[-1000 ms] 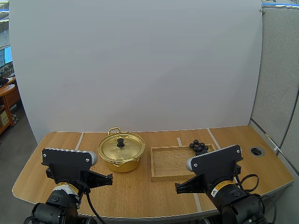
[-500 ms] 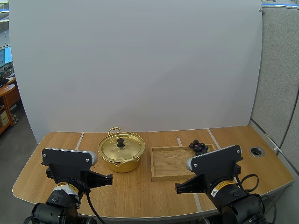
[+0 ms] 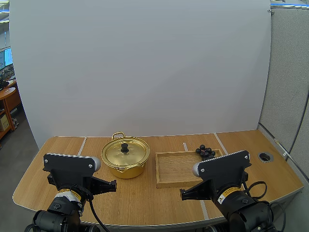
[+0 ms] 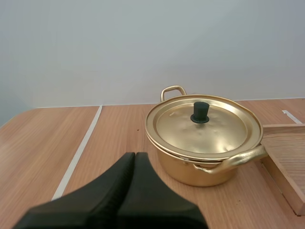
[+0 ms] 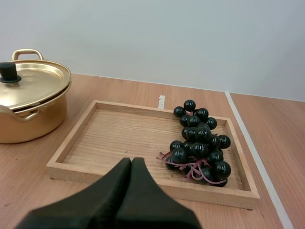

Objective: Open the pot, put the grape inside, and close it

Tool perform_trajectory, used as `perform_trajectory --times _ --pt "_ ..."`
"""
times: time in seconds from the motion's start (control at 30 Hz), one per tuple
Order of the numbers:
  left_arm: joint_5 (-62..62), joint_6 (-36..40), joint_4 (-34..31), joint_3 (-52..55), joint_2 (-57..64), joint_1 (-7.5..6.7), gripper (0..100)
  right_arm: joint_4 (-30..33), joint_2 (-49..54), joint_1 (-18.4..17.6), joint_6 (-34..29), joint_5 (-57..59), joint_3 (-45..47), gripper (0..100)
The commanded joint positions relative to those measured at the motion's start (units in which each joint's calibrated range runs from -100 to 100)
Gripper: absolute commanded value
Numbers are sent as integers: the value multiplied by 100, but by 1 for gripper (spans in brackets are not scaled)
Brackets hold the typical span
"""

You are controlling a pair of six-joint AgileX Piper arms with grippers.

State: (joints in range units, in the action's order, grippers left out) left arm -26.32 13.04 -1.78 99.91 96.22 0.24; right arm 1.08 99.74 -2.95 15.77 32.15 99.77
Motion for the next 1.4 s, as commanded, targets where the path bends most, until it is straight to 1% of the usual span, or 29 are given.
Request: perform_trajectory --times 0.0,0.17,0.33,0.4,0.5,0.67,0.87,1.0,1.13,1.37 --pt "95 62 104 9 21 16 0 -61 26 27 -17 -220 23 0" --pt "95 62 116 9 21 16 0 -297 26 27 -17 -507 23 0" --pt "95 62 116 -292 21 16 0 -297 26 27 -17 -285 11 0" --pt "95 62 116 -505 21 16 0 -297 26 27 -17 -222 -159 0" --pt "95 62 116 -823 21 16 0 -310 26 27 -17 -70 -497 0" --pt "95 62 116 -1589 21 16 0 -469 26 27 -17 371 -1329 0" --pt "-2 62 116 -2497 21 16 0 -457 26 27 -17 922 -2249 0" --pt "-539 62 116 -3117 21 16 0 -428 26 27 -17 1423 -2816 0" --pt "-1438 62 116 -3648 21 16 0 -359 26 27 -17 2119 -3445 0" --pt "-3090 48 105 -4447 21 16 0 115 26 27 -17 3270 -4280 0"
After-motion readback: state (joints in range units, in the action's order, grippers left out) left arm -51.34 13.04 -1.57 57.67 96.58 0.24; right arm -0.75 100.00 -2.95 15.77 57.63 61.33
